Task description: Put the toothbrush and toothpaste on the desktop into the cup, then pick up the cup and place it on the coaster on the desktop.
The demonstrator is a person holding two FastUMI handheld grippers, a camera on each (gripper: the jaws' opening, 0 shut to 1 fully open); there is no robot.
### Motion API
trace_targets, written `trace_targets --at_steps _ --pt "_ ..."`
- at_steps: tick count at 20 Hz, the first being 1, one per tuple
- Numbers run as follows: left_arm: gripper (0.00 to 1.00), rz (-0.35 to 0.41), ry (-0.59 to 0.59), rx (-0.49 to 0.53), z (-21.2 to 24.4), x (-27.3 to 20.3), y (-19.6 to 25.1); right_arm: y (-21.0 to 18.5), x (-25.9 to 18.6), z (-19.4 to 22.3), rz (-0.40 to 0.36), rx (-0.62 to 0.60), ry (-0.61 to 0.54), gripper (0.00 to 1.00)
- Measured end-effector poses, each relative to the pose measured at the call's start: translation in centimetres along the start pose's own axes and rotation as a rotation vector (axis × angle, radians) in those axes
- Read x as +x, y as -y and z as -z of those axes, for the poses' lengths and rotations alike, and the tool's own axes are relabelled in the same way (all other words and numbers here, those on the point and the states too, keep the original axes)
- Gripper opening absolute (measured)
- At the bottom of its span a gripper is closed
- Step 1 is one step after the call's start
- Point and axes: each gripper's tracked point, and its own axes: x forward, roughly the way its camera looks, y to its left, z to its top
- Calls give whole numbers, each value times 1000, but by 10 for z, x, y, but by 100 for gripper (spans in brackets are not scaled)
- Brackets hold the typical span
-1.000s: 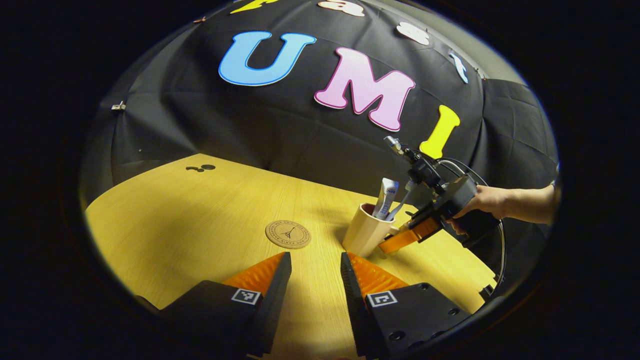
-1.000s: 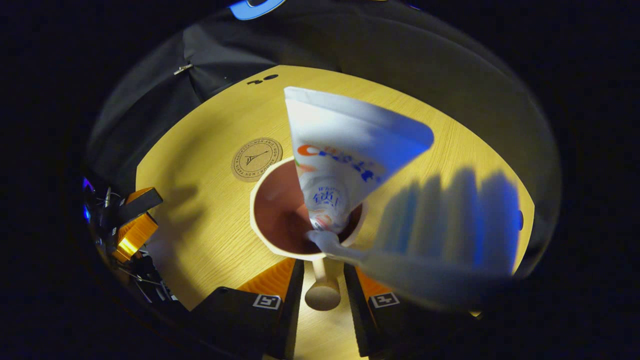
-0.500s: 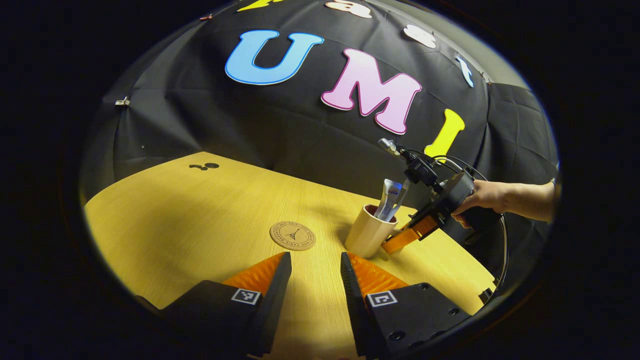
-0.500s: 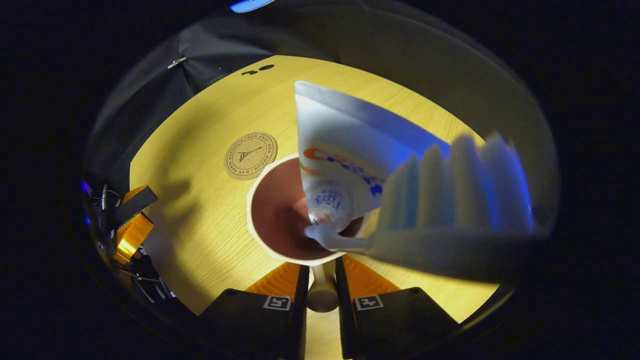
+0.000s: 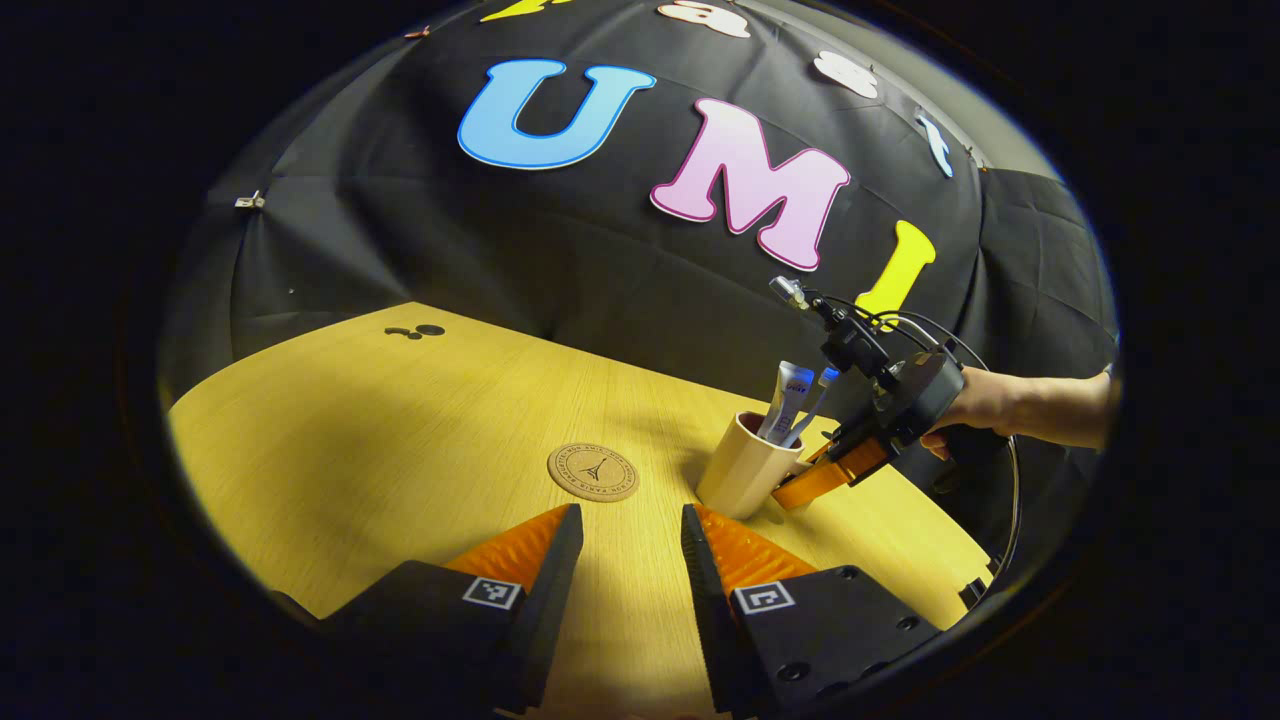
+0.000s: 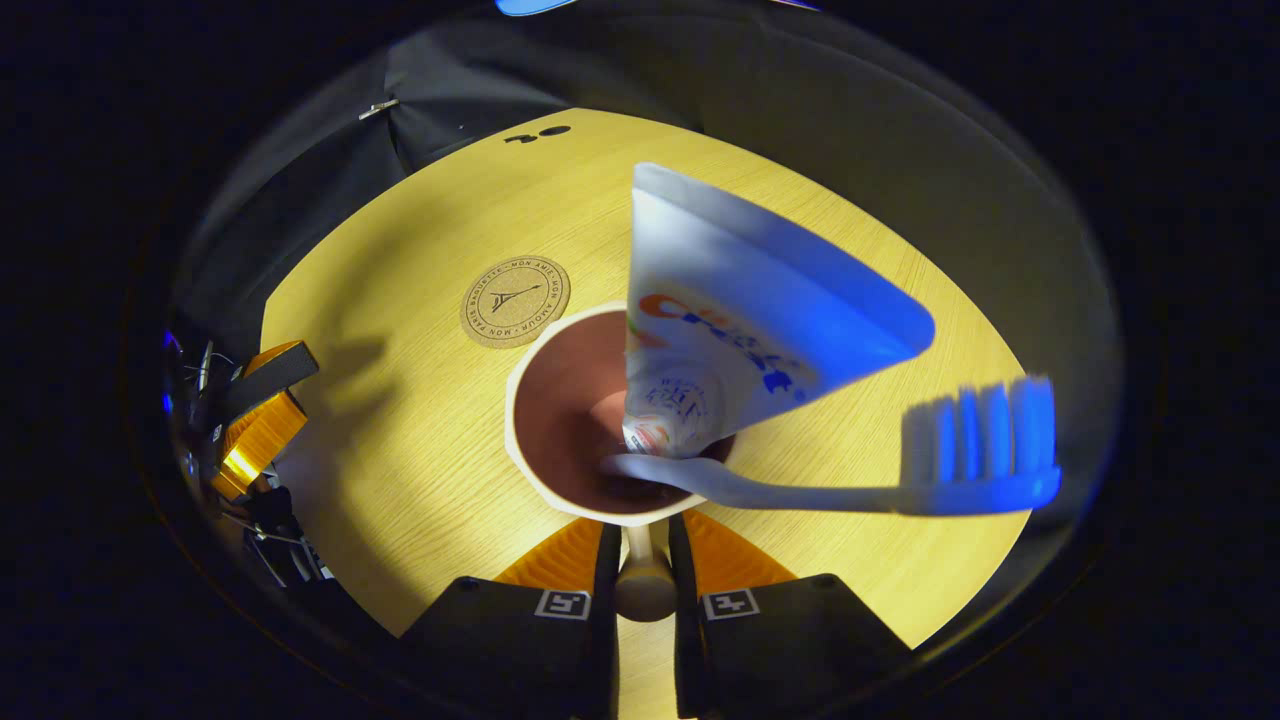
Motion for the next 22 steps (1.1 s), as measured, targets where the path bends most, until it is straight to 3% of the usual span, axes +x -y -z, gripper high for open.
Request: trace_targets --at_steps 11,12,13,19,20,21,22 --pt "63 -3 9 11 -4 -8 -6 -24 -13 -32 -29 20 87 25" --pt "63 -3 9 15 -5 -11 -7 -29 -12 -37 -34 17 91 20" --pt "63 -5 11 18 -6 -13 -9 -35 -10 -43 -38 10 95 25" --pt "63 -15 25 3 -12 -25 -22 -66 1 -85 -66 -27 120 25" --pt "72 -17 28 0 -13 -28 -24 -71 4 -91 -70 -36 120 25" --pt "63 -19 29 -4 -14 -29 -27 -75 8 -94 -74 -43 114 25" --pt "63 -21 29 -7 -13 -31 -29 -79 11 -97 -78 -50 108 25"
